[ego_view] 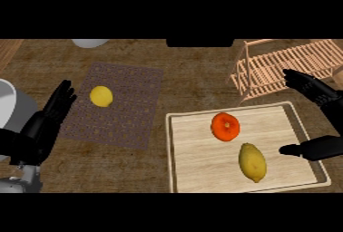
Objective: Pick the squash from the tray and place it in the tiered shelf
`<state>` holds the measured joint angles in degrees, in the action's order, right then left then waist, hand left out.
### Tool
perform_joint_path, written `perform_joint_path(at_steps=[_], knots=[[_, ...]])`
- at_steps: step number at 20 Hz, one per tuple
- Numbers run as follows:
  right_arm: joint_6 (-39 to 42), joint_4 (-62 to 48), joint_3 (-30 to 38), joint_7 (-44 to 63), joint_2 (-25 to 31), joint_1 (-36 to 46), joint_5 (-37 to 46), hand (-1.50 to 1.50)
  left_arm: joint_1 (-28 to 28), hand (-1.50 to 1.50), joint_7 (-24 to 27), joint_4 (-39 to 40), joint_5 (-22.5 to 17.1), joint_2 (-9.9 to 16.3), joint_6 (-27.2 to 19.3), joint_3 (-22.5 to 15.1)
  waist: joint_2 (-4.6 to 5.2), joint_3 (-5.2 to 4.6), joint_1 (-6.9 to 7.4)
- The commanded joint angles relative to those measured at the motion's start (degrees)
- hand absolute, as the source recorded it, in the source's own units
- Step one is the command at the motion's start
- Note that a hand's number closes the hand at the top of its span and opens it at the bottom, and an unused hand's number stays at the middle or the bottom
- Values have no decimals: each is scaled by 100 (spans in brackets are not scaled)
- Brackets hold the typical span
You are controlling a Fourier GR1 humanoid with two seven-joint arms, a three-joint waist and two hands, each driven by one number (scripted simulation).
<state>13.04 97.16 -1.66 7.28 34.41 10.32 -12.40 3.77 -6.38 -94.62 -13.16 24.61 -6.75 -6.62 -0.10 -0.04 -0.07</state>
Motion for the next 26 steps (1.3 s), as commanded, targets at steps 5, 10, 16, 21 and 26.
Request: perform_joint_path(at_steps=[5,10,16,21,26], knots=[[506,991,-318,1517,519,328,284,-150,32,0,-49,78,183,-182,-29,86,-3,-1,-3],[592,714,-691,2041,62,789,734,-150,-160,0,-88,-273,160,-175,229,252,8,2,60],[500,504,-1539,2573,-277,1293,1957,-150,76,0,-220,-28,323,-362,231,143,13,1,73],[800,35,-1605,2302,-583,1197,2419,-150,-46,0,-156,-42,355,-449,391,357,13,4,38],[995,488,-1547,2520,-873,824,2777,-150,-132,0,-244,-201,558,-639,485,397,5,3,7]])
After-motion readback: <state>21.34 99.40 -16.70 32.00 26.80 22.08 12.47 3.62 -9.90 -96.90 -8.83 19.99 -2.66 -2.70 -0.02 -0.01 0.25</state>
